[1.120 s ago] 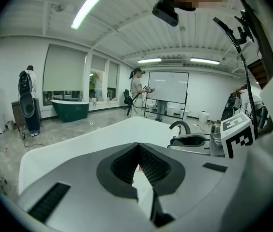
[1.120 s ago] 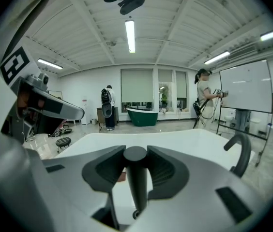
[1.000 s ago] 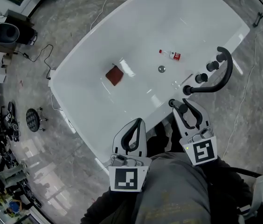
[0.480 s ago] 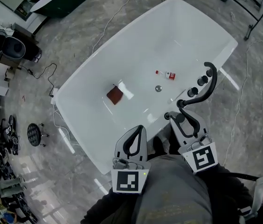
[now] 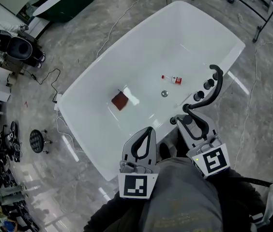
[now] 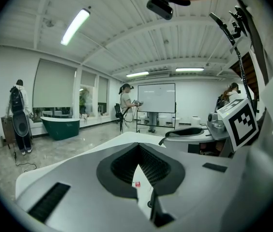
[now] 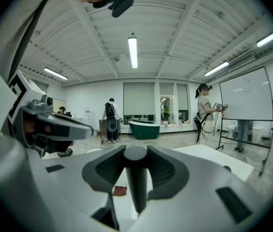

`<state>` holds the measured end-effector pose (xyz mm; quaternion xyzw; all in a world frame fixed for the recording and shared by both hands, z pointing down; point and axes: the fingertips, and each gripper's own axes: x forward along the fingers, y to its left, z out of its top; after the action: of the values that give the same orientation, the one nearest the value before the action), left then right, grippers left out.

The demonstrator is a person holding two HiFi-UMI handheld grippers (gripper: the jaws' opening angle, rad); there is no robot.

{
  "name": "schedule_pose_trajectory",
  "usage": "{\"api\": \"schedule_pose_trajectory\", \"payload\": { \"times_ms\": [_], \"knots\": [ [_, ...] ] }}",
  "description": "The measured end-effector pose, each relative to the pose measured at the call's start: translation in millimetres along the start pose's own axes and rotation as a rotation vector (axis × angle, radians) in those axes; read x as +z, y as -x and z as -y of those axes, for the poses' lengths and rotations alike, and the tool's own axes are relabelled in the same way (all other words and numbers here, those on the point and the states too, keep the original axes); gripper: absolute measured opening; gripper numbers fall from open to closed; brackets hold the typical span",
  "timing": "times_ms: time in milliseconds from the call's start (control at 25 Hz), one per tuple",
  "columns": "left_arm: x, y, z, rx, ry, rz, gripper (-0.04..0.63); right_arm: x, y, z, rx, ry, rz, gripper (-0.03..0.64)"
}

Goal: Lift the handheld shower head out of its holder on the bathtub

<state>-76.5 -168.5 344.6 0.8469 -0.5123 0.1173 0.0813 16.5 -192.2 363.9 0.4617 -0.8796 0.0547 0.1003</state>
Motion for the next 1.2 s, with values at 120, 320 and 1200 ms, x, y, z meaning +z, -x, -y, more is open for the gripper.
{"api": "schedule_pose_trajectory", "payload": {
  "times_ms": [120, 320, 1200],
  "knots": [
    [2.1, -0.5, -1.0, 0.009, 0.007, 0.003, 0.002, 0.9, 0.1, 0.5, 0.010, 0.006, 0.001, 0.143],
    [0.8, -0.3, -2.6, 0.023, -0.002, 0.018, 0.002, 3.6, -0.2, 0.0, 0.014, 0.016, 0.007, 0.143],
    [23.6, 9.1, -6.2, 0.055, 0.000, 0.112, 0.002, 97.2, 27.9, -11.3, 0.073, 0.051, 0.161, 0.143]
  ]
}}
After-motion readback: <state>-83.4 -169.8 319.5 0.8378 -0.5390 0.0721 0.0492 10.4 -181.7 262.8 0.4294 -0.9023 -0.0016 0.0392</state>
